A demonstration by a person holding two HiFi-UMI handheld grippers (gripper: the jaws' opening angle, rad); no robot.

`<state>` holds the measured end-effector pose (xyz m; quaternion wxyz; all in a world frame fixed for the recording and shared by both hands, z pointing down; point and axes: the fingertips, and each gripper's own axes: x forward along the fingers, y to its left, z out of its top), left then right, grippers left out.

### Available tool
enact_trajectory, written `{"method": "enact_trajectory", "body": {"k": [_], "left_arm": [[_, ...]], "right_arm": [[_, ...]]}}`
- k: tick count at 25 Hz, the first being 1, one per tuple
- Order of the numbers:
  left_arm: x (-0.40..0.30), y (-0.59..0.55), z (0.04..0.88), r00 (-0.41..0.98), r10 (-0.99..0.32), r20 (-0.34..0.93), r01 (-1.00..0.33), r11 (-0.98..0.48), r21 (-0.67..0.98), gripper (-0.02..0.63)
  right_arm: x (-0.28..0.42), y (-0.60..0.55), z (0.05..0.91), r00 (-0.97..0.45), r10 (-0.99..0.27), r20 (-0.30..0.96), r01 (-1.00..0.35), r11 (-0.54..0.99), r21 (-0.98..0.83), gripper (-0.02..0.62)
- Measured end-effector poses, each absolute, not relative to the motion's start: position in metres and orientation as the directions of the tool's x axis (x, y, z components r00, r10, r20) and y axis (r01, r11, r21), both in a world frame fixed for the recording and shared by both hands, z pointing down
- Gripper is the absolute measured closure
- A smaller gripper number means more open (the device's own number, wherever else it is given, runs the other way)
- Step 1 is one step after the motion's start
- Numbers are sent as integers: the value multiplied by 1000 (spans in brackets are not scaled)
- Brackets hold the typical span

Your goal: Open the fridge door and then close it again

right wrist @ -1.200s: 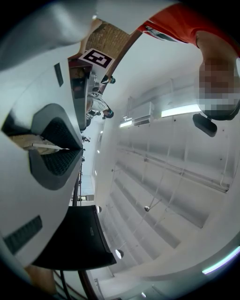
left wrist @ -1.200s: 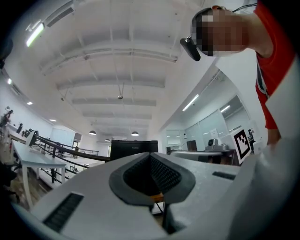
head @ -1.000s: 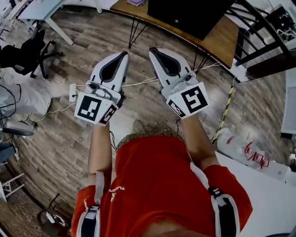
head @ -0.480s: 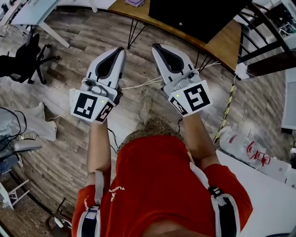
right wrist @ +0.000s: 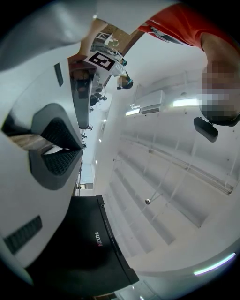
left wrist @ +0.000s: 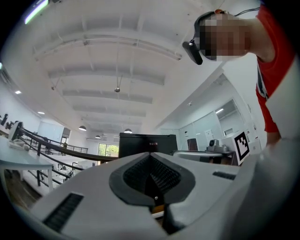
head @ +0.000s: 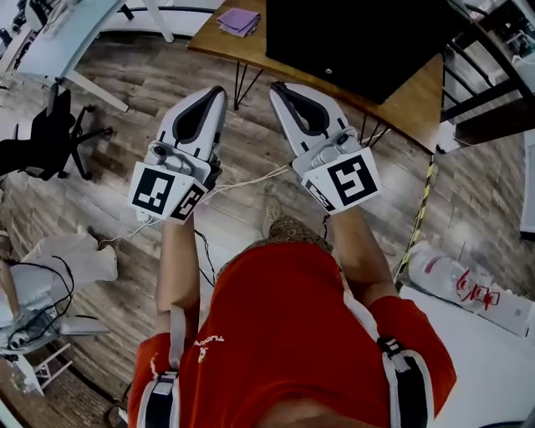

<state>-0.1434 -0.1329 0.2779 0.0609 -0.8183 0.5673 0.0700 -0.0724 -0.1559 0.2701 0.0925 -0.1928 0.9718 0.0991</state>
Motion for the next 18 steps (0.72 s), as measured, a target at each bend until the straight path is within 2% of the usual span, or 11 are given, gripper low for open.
{"method": "enact_trajectory", "body": {"k": [18], "left_arm": [[-187,-284,273,400,-906,-135,-916,-401,-23,597]], "right_arm": [[-122,-273,263,-909,-371,-191,-400,906,142,569]]}}
